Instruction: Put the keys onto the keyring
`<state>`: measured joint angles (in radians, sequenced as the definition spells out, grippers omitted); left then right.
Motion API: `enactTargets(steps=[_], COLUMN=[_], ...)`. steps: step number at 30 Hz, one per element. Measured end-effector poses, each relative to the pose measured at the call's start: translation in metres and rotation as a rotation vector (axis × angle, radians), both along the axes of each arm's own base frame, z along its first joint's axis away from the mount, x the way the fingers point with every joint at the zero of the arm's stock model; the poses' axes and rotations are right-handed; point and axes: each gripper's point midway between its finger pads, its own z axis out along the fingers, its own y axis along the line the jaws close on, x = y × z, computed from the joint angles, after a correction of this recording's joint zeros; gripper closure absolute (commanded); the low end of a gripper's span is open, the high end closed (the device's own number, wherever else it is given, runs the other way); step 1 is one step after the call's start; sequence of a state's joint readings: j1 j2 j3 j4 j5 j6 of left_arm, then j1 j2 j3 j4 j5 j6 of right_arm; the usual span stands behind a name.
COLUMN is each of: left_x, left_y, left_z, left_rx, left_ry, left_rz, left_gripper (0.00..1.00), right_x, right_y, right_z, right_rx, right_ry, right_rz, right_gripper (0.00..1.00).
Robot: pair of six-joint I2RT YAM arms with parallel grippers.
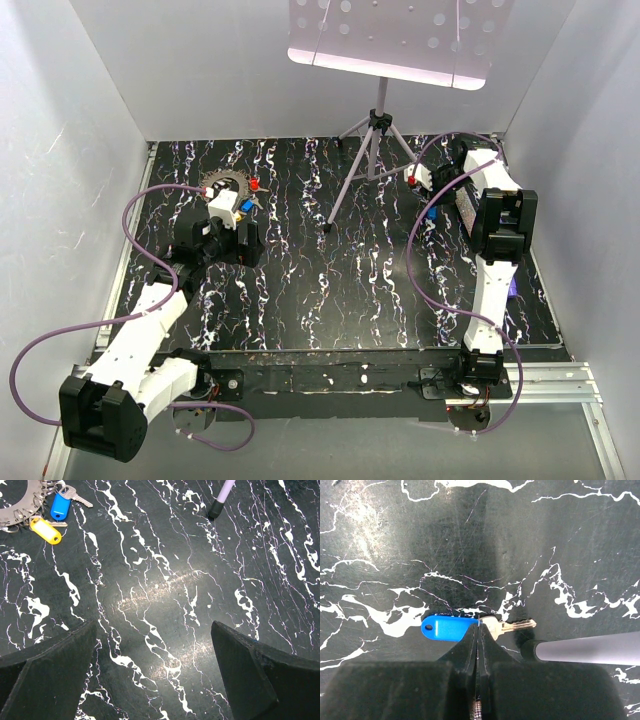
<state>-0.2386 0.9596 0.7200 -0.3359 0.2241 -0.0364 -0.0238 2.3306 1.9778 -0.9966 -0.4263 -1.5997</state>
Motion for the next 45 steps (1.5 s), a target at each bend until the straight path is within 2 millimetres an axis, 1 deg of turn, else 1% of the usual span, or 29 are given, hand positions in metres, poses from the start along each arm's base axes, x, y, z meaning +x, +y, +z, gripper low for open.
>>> enactTargets(steps=[4,6,7,9,10,11,13,16,18,20,22,24,25,27,29,30,31,33,35,37,38,40,42,45], left_x=[-0.002,-0.005,-0.007,-0.012,-0.015,-0.02,-0.033,-0.069,-0.089,-0.115,-0.14,-0.157,-0.168,-0.182,-0.193,-0.195,-0.198,-0.199,-0.195,-0.189,-0.186,-0.182,-0.179,-0.18], left_y=[-0.004,-0.012,-0.018,-0.031,-0.04,-0.05,-0.07,-0.103,-0.119,-0.138,-0.155,-0.168,-0.174,-0.188,-0.203,-0.209,-0.217,-0.228,-0.232,-0.232,-0.231,-0.228,-0.226,-0.227], left_z=[0.001,0.004,0.008,0.017,0.023,0.03,0.042,0.062,0.076,0.096,0.115,0.13,0.134,0.137,0.136,0.135,0.13,0.117,0.11,0.111,0.113,0.119,0.122,0.122], left_rx=[-0.013,-0.04,-0.061,-0.109,-0.14,-0.171,-0.221,-0.272,-0.289,-0.313,-0.344,-0.374,-0.39,-0.407,-0.407,-0.403,-0.39,-0.35,-0.315,-0.292,-0.285,-0.276,-0.268,-0.253], left_ry=[0.001,-0.003,-0.009,-0.03,-0.045,-0.063,-0.105,-0.198,-0.253,-0.33,-0.405,-0.47,-0.48,-0.496,-0.506,-0.509,-0.506,-0.496,-0.504,-0.532,-0.55,-0.582,-0.603,-0.599], left_rz=[-0.024,-0.071,-0.105,-0.182,-0.234,-0.291,-0.407,-0.601,-0.691,-0.791,-0.874,-0.915,-0.947,-0.983,-1.008,-1.013,-1.024,-1.027,-1.01,-0.98,-0.965,-0.941,-0.931,-0.943], left_gripper=[0.02,0.02,0.02,0.04,0.04,0.04,0.03,0.04,0.06,0.1,0.14,0.19,0.19,0.2,0.26,0.28,0.29,0.31,0.33,0.37,0.41,0.48,0.49,0.51], right_x=[-0.004,-0.014,-0.024,-0.056,-0.077,-0.098,-0.139,-0.208,-0.247,-0.275,-0.294,-0.304,-0.307,-0.314,-0.325,-0.33,-0.339,-0.36,-0.384,-0.399,-0.405,-0.412,-0.415,-0.408], right_y=[0.004,0.01,0.013,0.022,0.03,0.04,0.067,0.118,0.14,0.152,0.157,0.161,0.162,0.164,0.165,0.166,0.166,0.163,0.161,0.162,0.163,0.166,0.17,0.179], right_z=[0.002,0.006,0.01,0.025,0.037,0.053,0.089,0.144,0.17,0.19,0.208,0.224,0.229,0.239,0.25,0.254,0.258,0.26,0.256,0.25,0.246,0.237,0.228,0.221], right_rx=[0.023,0.056,0.074,0.114,0.138,0.164,0.222,0.346,0.418,0.479,0.537,0.587,0.604,0.633,0.66,0.67,0.686,0.71,0.733,0.753,0.762,0.781,0.799,0.81], right_ry=[0.016,0.037,0.052,0.088,0.109,0.115,0.107,0.082,0.091,0.111,0.127,0.123,0.116,0.095,0.048,0.031,0.009,-0.009,-0.016,-0.042,-0.051,-0.081,-0.088,-0.093], right_rz=[-0.002,-0.006,-0.009,-0.011,-0.008,-0.001,0.038,0.143,0.208,0.244,0.255,0.269,0.277,0.299,0.339,0.354,0.375,0.4,0.417,0.443,0.455,0.476,0.483,0.486], right_gripper=[0.99,0.99,0.99,0.99,0.99,0.99,0.99,0.99,0.99,0.99,0.99,0.99,0.99,0.99,0.99,0.99,0.99,0.99,0.99,0.99,0.99,0.99,0.99,0.99])
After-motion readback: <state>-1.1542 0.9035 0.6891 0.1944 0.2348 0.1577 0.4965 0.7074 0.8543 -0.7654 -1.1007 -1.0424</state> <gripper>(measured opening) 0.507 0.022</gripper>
